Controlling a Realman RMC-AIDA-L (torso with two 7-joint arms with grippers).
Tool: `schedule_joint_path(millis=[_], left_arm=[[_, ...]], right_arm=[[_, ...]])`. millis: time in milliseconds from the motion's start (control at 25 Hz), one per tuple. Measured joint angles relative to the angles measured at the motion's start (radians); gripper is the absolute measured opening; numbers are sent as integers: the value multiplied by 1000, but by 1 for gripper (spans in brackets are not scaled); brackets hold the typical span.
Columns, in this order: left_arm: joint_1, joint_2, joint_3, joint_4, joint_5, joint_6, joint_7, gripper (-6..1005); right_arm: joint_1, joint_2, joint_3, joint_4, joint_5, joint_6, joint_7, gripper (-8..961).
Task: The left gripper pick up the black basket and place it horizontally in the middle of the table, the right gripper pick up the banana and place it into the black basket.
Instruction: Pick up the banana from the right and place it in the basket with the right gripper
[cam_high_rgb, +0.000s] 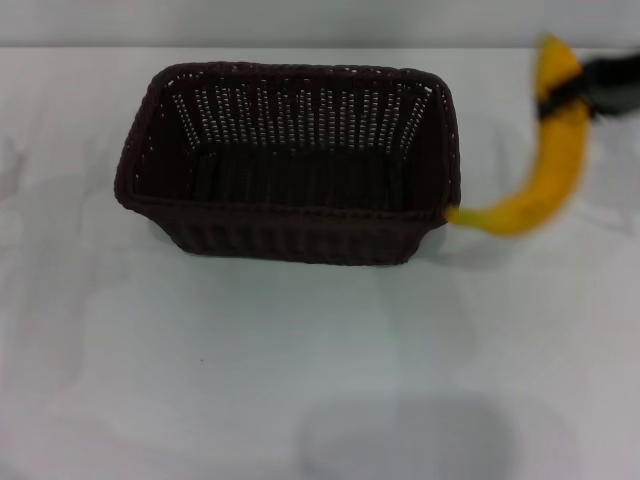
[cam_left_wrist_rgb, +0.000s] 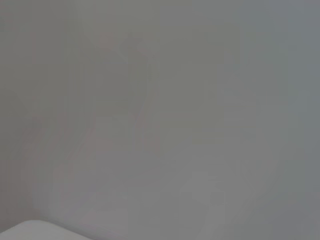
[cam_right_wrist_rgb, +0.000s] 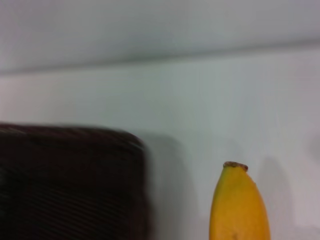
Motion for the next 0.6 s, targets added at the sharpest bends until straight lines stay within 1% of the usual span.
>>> schedule_joint_path(millis=[120,280,320,400,600], left_arm=[[1,0,0,0,0,0,-3,748],[2,0,0,-2,0,0,-7,748],[3,0,0,-2,0,0,-7,748],[3,-1,0,-3,0,0,-7,748],[-7,-1,4,-18,0,0,-4,749]], right_arm=[[35,-1,45,58,132,-48,-86,530],[79,-1,60,228,268,-151,-242,542],[96,-1,59,276,282,-182,-293,545],[127,1,56,332,296,-229,-381,551],[204,0,19,357,287,-282,-574,566]])
